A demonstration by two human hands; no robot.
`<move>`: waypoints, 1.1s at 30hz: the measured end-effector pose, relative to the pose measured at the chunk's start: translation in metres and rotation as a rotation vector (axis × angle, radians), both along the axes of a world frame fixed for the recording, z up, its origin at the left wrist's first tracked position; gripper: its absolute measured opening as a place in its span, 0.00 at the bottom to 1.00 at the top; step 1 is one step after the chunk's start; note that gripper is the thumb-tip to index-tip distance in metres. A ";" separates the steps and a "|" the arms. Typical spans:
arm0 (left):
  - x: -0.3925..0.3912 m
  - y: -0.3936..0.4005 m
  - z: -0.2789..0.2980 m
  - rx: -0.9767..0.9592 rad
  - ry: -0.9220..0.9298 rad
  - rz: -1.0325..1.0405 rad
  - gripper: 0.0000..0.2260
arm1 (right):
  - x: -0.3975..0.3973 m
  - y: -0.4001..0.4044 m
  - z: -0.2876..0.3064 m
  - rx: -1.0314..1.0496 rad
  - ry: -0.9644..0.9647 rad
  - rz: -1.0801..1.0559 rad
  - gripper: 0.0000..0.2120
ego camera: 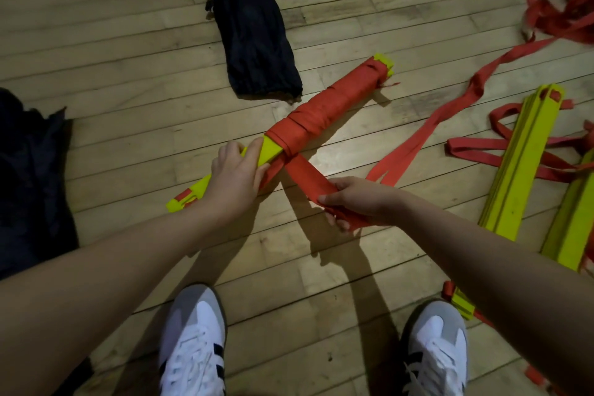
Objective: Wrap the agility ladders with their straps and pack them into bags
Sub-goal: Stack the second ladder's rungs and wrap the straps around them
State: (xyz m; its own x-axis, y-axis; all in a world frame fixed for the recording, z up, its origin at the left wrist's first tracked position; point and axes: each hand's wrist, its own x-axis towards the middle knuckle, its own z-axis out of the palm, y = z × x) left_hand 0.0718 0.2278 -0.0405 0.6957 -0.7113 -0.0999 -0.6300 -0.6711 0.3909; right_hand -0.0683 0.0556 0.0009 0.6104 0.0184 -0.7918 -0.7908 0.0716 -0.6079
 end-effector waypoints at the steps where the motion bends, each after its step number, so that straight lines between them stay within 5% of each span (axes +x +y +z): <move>1: -0.001 -0.003 -0.001 0.025 -0.003 0.014 0.25 | 0.004 0.001 0.000 0.020 0.005 -0.001 0.04; 6: 0.005 -0.035 -0.001 0.210 -0.033 0.084 0.34 | 0.023 -0.008 -0.002 0.125 0.078 -0.036 0.06; 19: 0.033 -0.082 -0.009 0.470 -0.395 -0.188 0.28 | 0.023 -0.034 -0.016 0.167 0.103 -0.104 0.09; 33: -0.032 -0.046 -0.023 0.391 -0.132 -0.276 0.27 | 0.010 -0.021 -0.030 0.111 0.076 -0.200 0.09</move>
State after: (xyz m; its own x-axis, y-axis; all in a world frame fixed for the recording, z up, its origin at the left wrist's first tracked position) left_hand 0.0402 0.1814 -0.0631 0.5110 -0.7977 -0.3202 -0.8322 -0.5524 0.0481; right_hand -0.0588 0.0346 -0.0289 0.5494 -0.0070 -0.8355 -0.7974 0.2944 -0.5268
